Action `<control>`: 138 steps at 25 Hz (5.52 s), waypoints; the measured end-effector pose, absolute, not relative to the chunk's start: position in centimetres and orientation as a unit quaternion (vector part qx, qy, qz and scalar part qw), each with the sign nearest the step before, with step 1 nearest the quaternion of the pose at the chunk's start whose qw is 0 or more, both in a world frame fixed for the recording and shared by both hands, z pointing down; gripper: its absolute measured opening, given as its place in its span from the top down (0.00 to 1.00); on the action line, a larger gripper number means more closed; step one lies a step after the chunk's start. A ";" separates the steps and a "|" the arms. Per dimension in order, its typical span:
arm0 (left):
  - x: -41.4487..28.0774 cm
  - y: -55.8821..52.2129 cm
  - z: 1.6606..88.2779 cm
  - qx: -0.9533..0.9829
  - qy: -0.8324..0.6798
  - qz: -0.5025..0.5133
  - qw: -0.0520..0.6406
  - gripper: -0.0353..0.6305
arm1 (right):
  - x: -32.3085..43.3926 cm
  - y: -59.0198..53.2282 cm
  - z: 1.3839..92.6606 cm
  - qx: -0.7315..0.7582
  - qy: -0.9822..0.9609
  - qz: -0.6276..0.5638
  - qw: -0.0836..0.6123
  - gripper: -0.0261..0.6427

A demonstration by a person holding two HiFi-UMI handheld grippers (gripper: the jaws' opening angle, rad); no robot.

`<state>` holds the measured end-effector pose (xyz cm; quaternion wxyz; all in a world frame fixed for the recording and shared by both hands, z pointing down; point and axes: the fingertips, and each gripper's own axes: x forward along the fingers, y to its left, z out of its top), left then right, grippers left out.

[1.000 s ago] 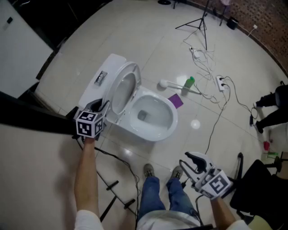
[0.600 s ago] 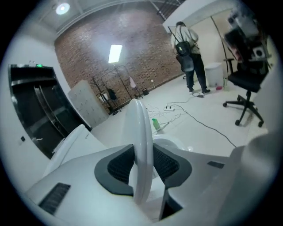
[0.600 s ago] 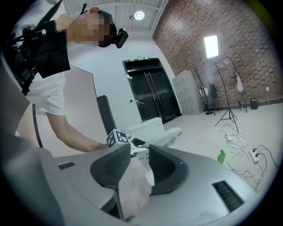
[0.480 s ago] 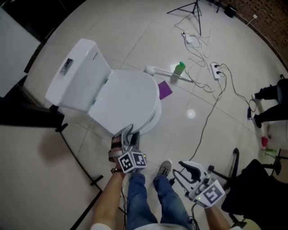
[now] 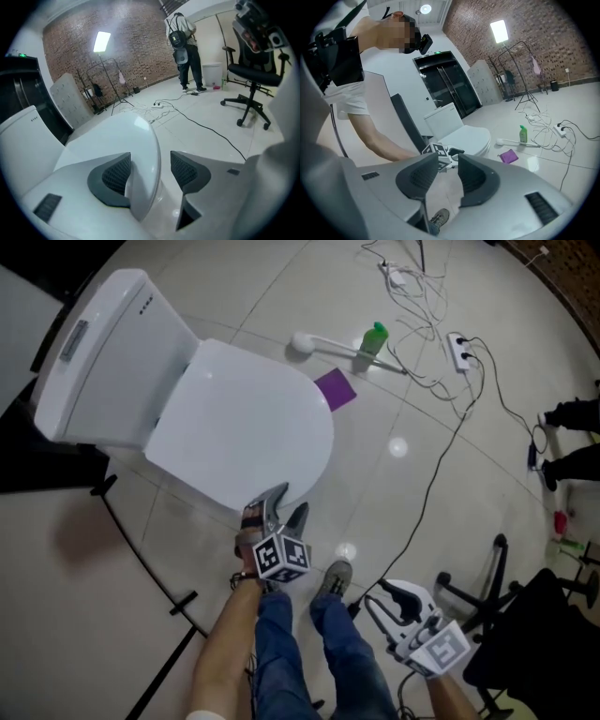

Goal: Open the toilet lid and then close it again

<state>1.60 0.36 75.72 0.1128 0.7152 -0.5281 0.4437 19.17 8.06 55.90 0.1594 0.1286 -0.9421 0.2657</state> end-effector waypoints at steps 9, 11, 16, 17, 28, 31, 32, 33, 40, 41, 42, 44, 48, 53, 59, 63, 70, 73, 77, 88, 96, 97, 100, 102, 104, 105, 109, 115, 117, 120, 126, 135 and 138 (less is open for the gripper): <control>2.7 0.2 77.5 0.745 -0.503 0.400 0.182 0.53 | 18.1 7.2 56.8 0.130 -0.945 0.256 0.158 0.75; 3.1 -0.1 73.6 0.759 -0.513 0.351 0.192 0.53 | 17.7 6.3 55.3 0.130 -0.950 0.238 0.157 0.75; 3.9 0.4 56.5 0.808 -0.527 0.175 0.197 0.53 | 15.8 3.3 47.8 0.136 -0.963 0.181 0.144 0.75; 3.7 0.7 52.7 0.817 -0.523 0.144 0.193 0.53 | 15.2 2.9 45.7 0.136 -0.967 0.166 0.137 0.75; -0.2 6.4 21.7 0.869 -0.488 0.042 0.066 0.53 | 11.0 3.1 24.8 0.131 -0.988 0.046 0.071 0.75; -0.6 8.6 18.2 0.872 -0.485 0.050 0.052 0.53 | 11.4 3.8 21.7 0.123 -0.990 0.004 0.071 0.75; -0.4 9.4 17.3 0.872 -0.484 0.043 0.056 0.53 | 11.7 4.1 21.0 0.123 -0.990 -0.001 0.071 0.75; -0.3 10.1 16.5 0.873 -0.484 0.034 0.059 0.53 | 12.0 4.3 20.4 0.122 -0.990 -0.001 0.070 0.75; 2.1 13.2 15.5 0.879 -0.473 0.012 0.061 0.53 | 13.4 6.3 20.1 0.122 -0.989 0.009 0.084 0.75; 2.5 13.2 15.6 0.880 -0.472 0.014 0.061 0.53 | 13.5 6.4 20.3 0.122 -0.989 0.015 0.083 0.75; 2.8 13.3 15.8 0.880 -0.471 0.015 0.062 0.53 | 13.5 6.6 20.3 0.120 -0.989 0.021 0.080 0.75; 3.5 13.3 16.0 0.879 -0.472 0.017 0.062 0.53 | 13.5 7.0 20.3 0.115 -0.990 0.027 0.075 0.75; 3.7 13.1 15.8 0.876 -0.480 0.015 0.050 0.53 | 13.0 7.3 20.0 0.104 -0.991 0.017 0.077 0.75; 2.6 12.9 16.7 0.858 -0.510 0.044 0.039 0.53 | 12.5 7.8 19.7 0.098 -0.992 0.011 0.078 0.75; 1.6 12.4 17.8 0.837 -0.543 0.059 0.021 0.53 | 12.9 8.0 20.5 0.095 -0.992 0.016 0.082 0.75; 1.8 12.5 17.3 0.833 -0.550 0.059 0.017 0.53 | 13.4 8.0 20.3 0.094 -0.993 0.006 0.065 0.75; 2.4 12.3 18.2 0.827 -0.557 0.075 0.010 0.53 | 15.3 7.4 21.6 0.098 -0.992 -0.009 0.075 0.75; 2.1 12.2 19.0 0.826 -0.555 0.104 0.001 0.53 | 15.7 7.2 22.0 0.107 -0.991 -0.017 0.081 0.75; 0.3 12.4 21.4 0.834 -0.523 0.174 -0.005 0.53 | 14.7 7.8 22.9 0.131 -0.987 -0.011 0.088 0.75; -15.6 15.3 33.3 0.842 -0.400 0.358 -0.053 0.53 | 0.6 12.1 29.6 0.217 -0.966 0.057 0.132 0.75; -18.4 13.9 45.0 0.822 -0.309 0.466 -0.112 0.53 | -4.6 11.8 37.8 0.196 -0.960 0.038 0.197 0.75; -18.0 13.4 46.6 0.820 -0.306 0.470 -0.115 0.53 | -4.4 11.6 39.1 0.188 -0.960 0.038 0.202 0.75; -17.0 11.7 52.5 0.817 -0.287 0.486 -0.119 0.53 | -3.7 11.1 44.1 0.170 -0.958 0.026 0.229 0.75; -16.2 11.1 57.1 0.817 -0.264 0.497 -0.124 0.53 | -3.3 11.2 47.6 0.161 -0.955 0.013 0.248 0.75; -15.2 10.7 61.4 0.816 -0.246 0.507 -0.127 0.53 | -2.8 11.6 51.0 0.154 -0.953 -0.005 0.261 0.75; -14.6 10.6 63.5 0.815 -0.240 0.511 -0.127 0.53 | -2.5 11.9 52.7 0.150 -0.952 -0.013 0.267 0.75; -12.9 9.8 70.6 0.808 -0.221 0.526 -0.148 0.53 | -1.5 13.6 58.9 0.139 -0.950 -0.022 0.277 0.75; -12.7 8.5 76.4 0.785 -0.206 0.557 -0.174 0.53 | -0.6 15.0 64.5 0.133 -0.951 -0.009 0.278 0.75; -12.7 8.4 77.0 0.783 -0.206 0.559 -0.179 0.53 | -0.2 15.2 65.3 0.136 -0.952 -0.005 0.274 0.75; -12.6 7.9 76.7 0.779 -0.213 0.558 -0.193 0.53 | 0.3 15.3 66.0 0.139 -0.952 -0.001 0.271 0.75; -12.5 8.0 76.8 0.763 -0.200 0.576 -0.212 0.53 | 0.6 14.4 66.7 0.157 -0.953 0.012 0.259 0.75; -12.4 8.2 76.9 0.752 -0.234 0.582 -0.204 0.58 | 1.0 13.3 67.0 0.180 -0.950 0.038 0.254 0.75; -12.6 8.1 76.2 0.744 -0.259 0.576 -0.216 0.59 | 1.3 12.7 66.4 0.182 -0.950 0.028 0.252 0.75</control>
